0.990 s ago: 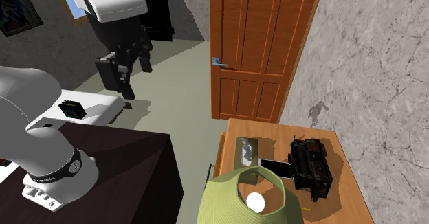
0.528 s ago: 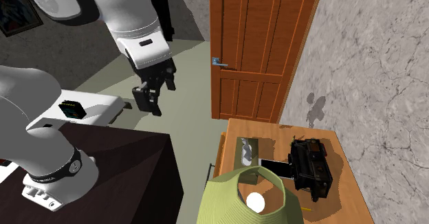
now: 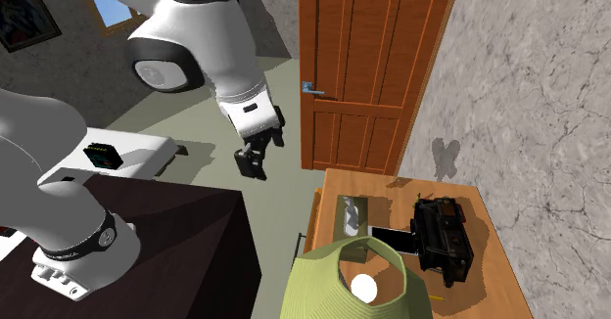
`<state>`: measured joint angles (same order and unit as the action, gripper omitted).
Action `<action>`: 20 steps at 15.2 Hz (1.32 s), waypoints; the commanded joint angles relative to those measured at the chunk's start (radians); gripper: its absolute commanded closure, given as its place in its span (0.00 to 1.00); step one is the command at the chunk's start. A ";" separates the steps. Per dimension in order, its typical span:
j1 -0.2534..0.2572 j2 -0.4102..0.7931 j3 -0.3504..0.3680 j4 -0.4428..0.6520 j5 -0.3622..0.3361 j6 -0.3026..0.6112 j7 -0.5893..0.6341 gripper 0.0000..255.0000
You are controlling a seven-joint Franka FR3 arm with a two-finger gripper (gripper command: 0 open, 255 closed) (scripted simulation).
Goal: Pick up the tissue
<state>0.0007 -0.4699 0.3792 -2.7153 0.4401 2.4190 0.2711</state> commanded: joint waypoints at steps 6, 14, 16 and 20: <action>-0.030 0.322 0.111 0.043 0.008 0.378 0.128 0.00; 0.119 0.723 -0.079 0.203 -0.465 0.706 0.613 0.00; 0.223 0.806 -0.183 0.264 -0.491 0.756 0.671 0.00; 0.348 0.969 -0.298 0.401 -0.471 0.831 0.730 0.00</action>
<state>0.3173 0.4485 0.1111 -2.3496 -0.0367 3.2204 0.9865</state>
